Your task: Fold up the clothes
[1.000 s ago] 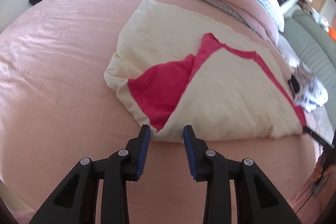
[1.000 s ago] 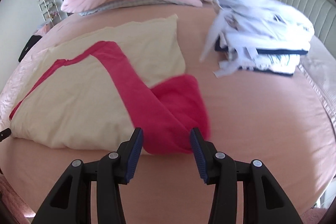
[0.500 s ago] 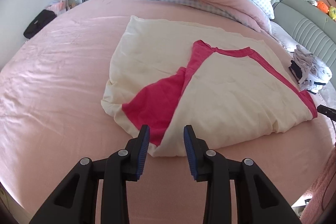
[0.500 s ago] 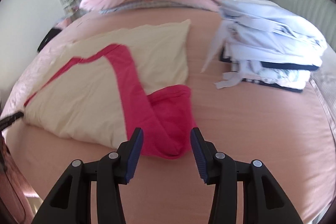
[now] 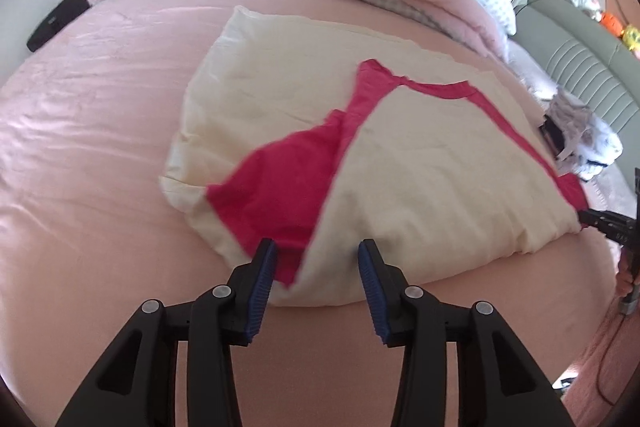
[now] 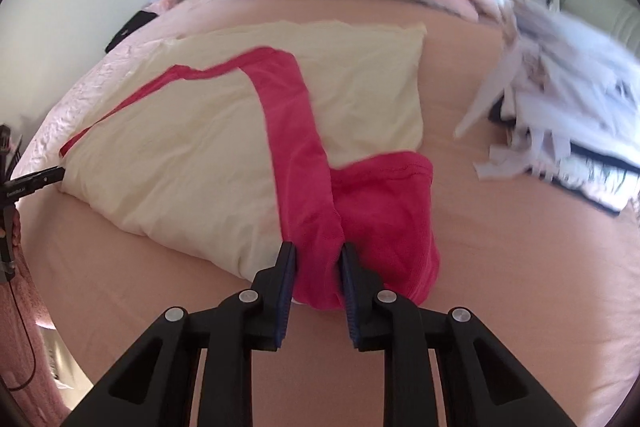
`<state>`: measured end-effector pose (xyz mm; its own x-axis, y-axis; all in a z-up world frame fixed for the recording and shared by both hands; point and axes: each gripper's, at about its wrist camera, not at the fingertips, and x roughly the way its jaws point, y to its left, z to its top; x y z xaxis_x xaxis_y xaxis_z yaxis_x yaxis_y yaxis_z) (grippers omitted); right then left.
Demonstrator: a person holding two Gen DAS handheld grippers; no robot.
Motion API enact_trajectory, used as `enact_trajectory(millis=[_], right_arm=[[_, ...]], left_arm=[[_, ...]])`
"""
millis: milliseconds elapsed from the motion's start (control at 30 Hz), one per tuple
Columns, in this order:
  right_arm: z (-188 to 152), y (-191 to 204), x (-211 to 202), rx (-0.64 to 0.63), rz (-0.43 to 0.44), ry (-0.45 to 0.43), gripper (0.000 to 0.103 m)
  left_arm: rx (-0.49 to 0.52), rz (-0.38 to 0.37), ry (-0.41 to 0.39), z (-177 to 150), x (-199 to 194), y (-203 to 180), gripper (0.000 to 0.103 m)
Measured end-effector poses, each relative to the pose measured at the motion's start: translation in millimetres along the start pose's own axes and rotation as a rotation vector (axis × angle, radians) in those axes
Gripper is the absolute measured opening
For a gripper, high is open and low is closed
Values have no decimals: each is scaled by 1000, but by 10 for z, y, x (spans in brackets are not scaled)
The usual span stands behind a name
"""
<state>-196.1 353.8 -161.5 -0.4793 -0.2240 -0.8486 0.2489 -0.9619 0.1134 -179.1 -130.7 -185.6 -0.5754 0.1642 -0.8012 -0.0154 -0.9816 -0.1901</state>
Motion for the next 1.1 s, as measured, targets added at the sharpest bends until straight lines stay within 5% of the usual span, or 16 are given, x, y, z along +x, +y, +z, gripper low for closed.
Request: enact_trajectory(millis=[133, 367, 433, 467, 500, 667, 933, 1100], right_arm=[[-2, -76, 21, 48, 45, 20, 26], [-26, -62, 70, 84, 42, 13, 28], [-15, -38, 131, 87, 15, 12, 27], [-5, 21, 150, 44, -20, 13, 26], [1, 76, 161, 3, -54, 12, 24], [-51, 94, 78, -41, -137, -2, 16], [-66, 58, 109, -63, -210, -1, 13], [-112, -58, 35, -56, -215, 13, 20]], left_arm=[[36, -86, 64, 19, 62, -2, 39], [53, -118, 58, -13, 139, -72, 39], [71, -90, 61, -7, 135, -117, 26], [64, -79, 67, 9, 134, -119, 10], [44, -76, 76, 32, 135, -104, 7], [31, -104, 145, 171, 94, -2, 5], [268, 18, 229, 205, 193, -93, 6], [159, -66, 215, 253, -19, 131, 10]])
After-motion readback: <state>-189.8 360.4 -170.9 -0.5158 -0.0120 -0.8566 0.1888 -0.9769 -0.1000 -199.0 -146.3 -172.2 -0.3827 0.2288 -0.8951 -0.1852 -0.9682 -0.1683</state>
